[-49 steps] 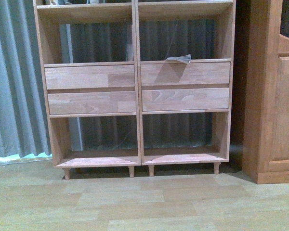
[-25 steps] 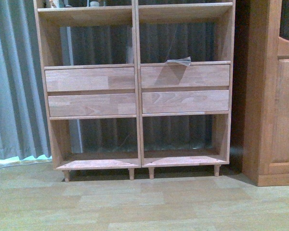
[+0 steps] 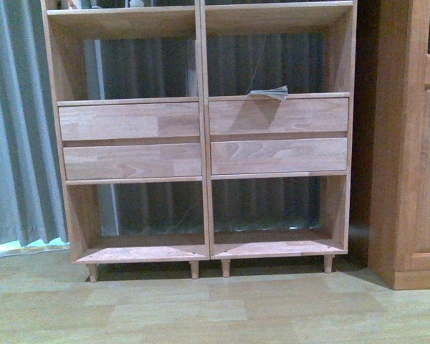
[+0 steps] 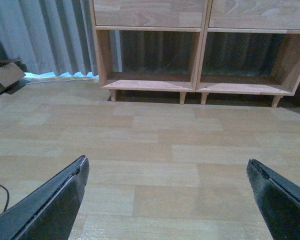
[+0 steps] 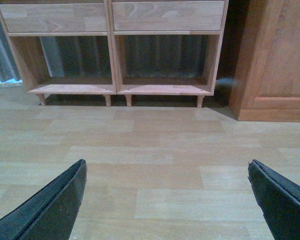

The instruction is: Organize books on shelf

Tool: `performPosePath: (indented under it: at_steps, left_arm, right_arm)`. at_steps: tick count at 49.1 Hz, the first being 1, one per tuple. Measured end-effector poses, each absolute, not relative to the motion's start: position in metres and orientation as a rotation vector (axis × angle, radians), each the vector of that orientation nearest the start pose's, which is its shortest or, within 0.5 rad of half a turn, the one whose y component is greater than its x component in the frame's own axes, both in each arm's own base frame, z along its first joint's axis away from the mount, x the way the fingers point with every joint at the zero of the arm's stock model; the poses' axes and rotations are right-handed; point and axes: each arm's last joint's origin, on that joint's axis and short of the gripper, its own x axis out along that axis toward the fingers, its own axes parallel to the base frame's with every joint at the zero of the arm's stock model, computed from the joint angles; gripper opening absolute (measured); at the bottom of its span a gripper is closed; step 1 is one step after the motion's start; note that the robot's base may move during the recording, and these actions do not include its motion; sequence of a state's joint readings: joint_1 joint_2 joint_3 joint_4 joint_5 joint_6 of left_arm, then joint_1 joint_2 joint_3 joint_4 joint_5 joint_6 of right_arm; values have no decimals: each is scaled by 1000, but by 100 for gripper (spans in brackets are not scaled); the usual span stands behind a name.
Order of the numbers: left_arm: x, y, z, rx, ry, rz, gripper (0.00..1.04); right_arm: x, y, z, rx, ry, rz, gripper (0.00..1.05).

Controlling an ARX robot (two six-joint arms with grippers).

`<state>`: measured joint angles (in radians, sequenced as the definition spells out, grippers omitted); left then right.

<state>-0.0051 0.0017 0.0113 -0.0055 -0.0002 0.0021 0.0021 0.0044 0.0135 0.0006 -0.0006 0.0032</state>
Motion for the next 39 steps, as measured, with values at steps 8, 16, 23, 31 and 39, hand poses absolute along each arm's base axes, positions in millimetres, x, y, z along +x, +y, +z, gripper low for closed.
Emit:
performPosePath:
  at_steps: [8,16,23,31,39]
  left_arm:
    - [97,0,167,2,-4,-5,97]
    - [97,0,167,2,-4,-5,97]
    - [97,0,167,2,-4,-5,97]
    - [97,0,167,2,-4,-5,97]
    - [97,0,167,2,-4,-5,97]
  right_arm:
    - [97,0,168,3,-10,3,98]
    - [97,0,168,3,-10,3,98]
    - [97,0,168,3,-10,3,98]
    - [97,0,168,3,-10,3,98]
    - [97,0,168,3,-10,3,98]
